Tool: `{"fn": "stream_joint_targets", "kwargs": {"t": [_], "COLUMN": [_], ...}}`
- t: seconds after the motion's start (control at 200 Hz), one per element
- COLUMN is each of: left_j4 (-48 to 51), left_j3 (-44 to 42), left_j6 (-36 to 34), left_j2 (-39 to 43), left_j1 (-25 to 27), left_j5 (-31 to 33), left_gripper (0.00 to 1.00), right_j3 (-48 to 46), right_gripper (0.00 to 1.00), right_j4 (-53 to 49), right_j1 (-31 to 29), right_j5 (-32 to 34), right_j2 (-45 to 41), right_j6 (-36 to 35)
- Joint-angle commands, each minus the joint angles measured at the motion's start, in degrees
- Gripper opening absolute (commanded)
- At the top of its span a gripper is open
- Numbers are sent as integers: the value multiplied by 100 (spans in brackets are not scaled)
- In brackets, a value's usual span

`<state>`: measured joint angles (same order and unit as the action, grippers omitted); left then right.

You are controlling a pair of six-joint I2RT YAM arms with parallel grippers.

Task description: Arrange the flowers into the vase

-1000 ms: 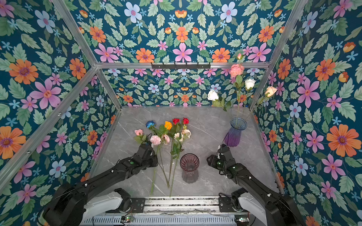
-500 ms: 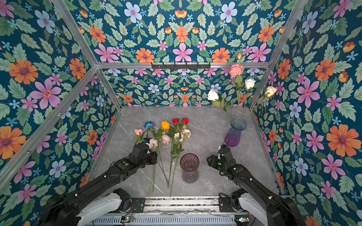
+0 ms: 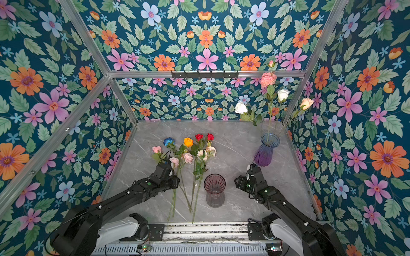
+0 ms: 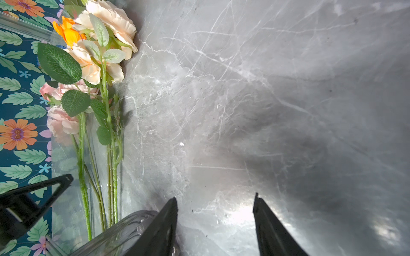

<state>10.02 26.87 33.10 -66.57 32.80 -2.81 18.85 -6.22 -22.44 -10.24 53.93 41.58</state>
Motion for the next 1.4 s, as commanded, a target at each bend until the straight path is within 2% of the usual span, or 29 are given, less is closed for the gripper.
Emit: {"fn": "stream_joint_targets", "kwargs": {"t": [0.0,0.255,0.425,0.645,1.306,1.391], "left_j4": [-277,-475,-389,237,-149,-188], "left_j3": [-89,-138,-58,186,13,-6], "left_j6": [91,47,39,-189,-236,-225], "left_j2": [-157,-471,-180,119,-470,-498], "left_j1": [-1,-1,-3,-8,-36,-45], "left_j5": [3,96,50,681,608,580], "left_gripper": [30,28,25,27,25,21], "right_j3": [-4,-21,-24,-14,-34,-39], "right_gripper": [57,57,57,57,57,57], "right_j4": [68,56,58,66,52,59], "right_j1": [-4,-6,-4,-6,-6,-4], "right_j5": [72,68,84,84,92,92], "right_j2": [12,-23,-41,-23,-59,-54], "right_j6": [0,7,12,15,12,12]}}
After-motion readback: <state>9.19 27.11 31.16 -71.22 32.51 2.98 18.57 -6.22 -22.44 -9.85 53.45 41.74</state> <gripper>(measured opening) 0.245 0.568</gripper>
